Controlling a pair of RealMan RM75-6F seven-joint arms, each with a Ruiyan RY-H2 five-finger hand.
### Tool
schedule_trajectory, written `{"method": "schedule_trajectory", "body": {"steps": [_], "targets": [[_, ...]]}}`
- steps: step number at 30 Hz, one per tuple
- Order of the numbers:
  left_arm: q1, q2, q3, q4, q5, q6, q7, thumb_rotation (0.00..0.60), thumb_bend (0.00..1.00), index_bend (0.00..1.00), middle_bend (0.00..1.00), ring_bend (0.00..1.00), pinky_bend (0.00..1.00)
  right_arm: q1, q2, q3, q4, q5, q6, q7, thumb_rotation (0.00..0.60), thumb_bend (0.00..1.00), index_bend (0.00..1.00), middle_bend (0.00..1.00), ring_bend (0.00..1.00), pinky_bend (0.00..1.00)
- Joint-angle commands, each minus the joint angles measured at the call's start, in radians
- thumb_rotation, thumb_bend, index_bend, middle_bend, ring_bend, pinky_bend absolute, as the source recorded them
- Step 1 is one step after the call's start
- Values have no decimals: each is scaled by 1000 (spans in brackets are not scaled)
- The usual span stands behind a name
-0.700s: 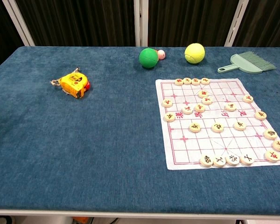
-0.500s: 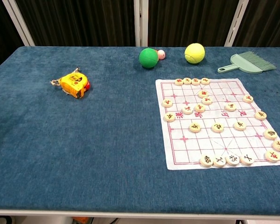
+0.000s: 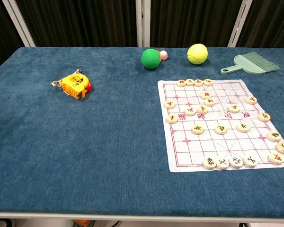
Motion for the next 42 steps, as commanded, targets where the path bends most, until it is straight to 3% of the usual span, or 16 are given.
{"method": "schedule_trajectory", "body": {"steps": [1,7,20,42], "targets": [[3,-5,3,6,0,1,-3,600,124,64,61,0,0,64,-38,16,-55,-29,-60,-77,600,212,0,0,0,0],[15,-2,12,2,13,18,-4,600,124,64,61,0,0,169,-132,36,-104,-29,-202,-252,600,213,32,0,0,0],[39,-13,24,26,14,37,-28,600,124,64,61,0,0,280,-347,64,-22,100,-369,-473,600,224,153,0,0,0],[48,-11,22,49,15,50,-57,600,125,64,61,0,0,349,-486,53,117,178,-409,-477,600,251,309,0,0,0]]}}
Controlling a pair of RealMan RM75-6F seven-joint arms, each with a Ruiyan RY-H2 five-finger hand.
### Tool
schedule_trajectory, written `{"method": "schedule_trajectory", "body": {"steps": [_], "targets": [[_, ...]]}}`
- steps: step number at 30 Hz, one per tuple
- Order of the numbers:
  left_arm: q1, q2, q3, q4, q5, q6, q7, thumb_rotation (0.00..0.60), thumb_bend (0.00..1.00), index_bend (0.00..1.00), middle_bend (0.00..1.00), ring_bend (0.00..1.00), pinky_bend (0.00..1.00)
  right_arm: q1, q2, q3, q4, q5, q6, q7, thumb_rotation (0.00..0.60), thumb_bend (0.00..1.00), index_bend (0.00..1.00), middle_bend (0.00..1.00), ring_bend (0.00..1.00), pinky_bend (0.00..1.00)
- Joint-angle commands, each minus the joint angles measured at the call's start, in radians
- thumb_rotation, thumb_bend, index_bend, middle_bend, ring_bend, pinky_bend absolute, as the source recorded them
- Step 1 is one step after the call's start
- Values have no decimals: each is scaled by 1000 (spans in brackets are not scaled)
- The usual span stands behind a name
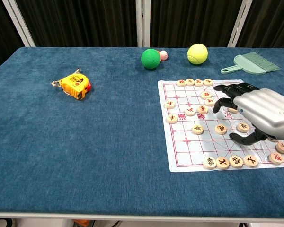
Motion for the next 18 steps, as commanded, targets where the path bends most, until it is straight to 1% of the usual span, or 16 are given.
{"method": "schedule_trajectory", "body": {"steps": [1,4,9,14,18], "targets": [[3,1,0,2,2,5,-3,600,124,64,61,0,0,8,-13,-5,11,-3,1,10,600,251,314,0,0,0],[4,2,1,3,1,4,-9,600,125,64,61,0,0,17,-23,-10,21,-13,1,23,600,251,336,0,0,0],[5,1,5,7,7,4,-12,600,124,64,61,0,0,22,-36,-13,35,-12,9,25,600,250,410,0,0,0],[7,0,3,11,9,9,-19,600,124,64,61,0,0,25,-36,-16,39,0,8,22,600,297,420,0,0,0],[8,-1,3,14,8,10,-25,600,124,64,61,0,0,25,-34,-15,38,11,9,20,600,302,421,0,0,0]]}}
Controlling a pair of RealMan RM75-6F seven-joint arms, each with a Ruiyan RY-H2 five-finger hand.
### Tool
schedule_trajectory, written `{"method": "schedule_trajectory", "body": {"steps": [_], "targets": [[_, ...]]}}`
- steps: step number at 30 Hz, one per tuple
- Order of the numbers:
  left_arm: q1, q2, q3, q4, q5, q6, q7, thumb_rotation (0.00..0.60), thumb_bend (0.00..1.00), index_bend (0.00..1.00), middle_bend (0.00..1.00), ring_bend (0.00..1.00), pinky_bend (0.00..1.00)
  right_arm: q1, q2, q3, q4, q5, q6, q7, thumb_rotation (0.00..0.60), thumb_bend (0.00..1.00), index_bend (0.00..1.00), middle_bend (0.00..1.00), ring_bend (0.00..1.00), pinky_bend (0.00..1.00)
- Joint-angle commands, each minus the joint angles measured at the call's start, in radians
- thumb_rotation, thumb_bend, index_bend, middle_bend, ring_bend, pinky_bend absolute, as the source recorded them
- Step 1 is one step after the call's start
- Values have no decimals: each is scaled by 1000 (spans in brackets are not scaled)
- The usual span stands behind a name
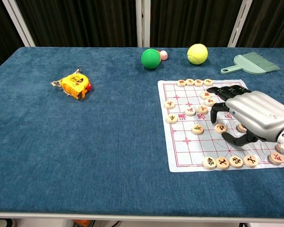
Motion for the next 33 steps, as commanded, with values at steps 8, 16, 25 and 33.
{"method": "schedule_trajectory", "body": {"steps": [8,16,25,33], "targets": [[0,1,-2,3,-4,-1,-7,600,125,64,61,0,0,6,2,-2,-2,26,-8,-13,600,302,427,0,0,0],[0,1,-4,3,-4,-1,-8,600,124,64,61,0,0,10,0,-2,1,32,-1,-14,600,305,522,0,0,0],[1,0,-4,6,-5,-2,-12,600,124,64,61,0,0,15,4,-1,-5,36,6,-6,600,312,537,0,0,0],[-2,1,-6,6,-5,-4,-14,600,124,64,61,0,0,20,10,10,-13,36,20,6,600,312,538,0,0,0]]}}
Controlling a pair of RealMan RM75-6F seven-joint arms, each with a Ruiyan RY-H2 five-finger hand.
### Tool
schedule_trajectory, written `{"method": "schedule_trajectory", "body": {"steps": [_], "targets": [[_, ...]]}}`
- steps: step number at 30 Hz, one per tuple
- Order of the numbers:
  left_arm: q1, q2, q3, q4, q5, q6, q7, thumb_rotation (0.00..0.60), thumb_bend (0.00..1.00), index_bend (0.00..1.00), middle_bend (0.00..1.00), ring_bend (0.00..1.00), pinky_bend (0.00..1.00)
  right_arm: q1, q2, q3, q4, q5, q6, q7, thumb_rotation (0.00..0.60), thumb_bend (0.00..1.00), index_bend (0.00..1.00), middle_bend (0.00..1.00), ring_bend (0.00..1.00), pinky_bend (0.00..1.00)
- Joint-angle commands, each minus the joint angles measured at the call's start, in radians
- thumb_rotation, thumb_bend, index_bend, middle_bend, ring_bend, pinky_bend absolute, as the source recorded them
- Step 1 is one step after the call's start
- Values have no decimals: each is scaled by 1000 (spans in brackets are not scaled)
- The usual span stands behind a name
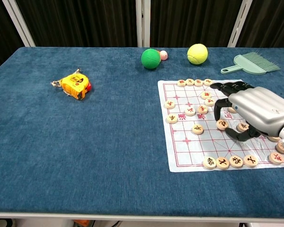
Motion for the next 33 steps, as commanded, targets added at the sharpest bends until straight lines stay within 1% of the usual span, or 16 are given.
{"method": "schedule_trajectory", "body": {"steps": [1,7,13,22,29,33], "targets": [[0,0,0,0,-1,-1,0,600,124,64,61,0,0,4,1,6,-1,0,5,4,600,312,537,0,0,0],[1,1,0,1,-2,0,-2,600,124,64,61,0,0,18,-4,24,6,20,-3,-16,600,312,529,0,0,0],[2,-1,0,6,-5,0,-7,600,124,64,61,0,0,26,-20,30,28,43,-11,-34,600,312,518,0,0,0],[3,-4,0,19,-7,0,-20,600,125,64,62,0,0,33,-37,30,47,53,-11,-29,600,312,465,0,0,0],[6,-4,0,24,-10,4,-25,600,124,64,61,0,0,38,-48,31,60,57,-9,-31,600,312,450,0,0,0],[7,-5,0,27,-10,5,-29,600,124,64,61,0,0,40,-52,33,63,66,-11,-34,600,312,406,0,0,0]]}}
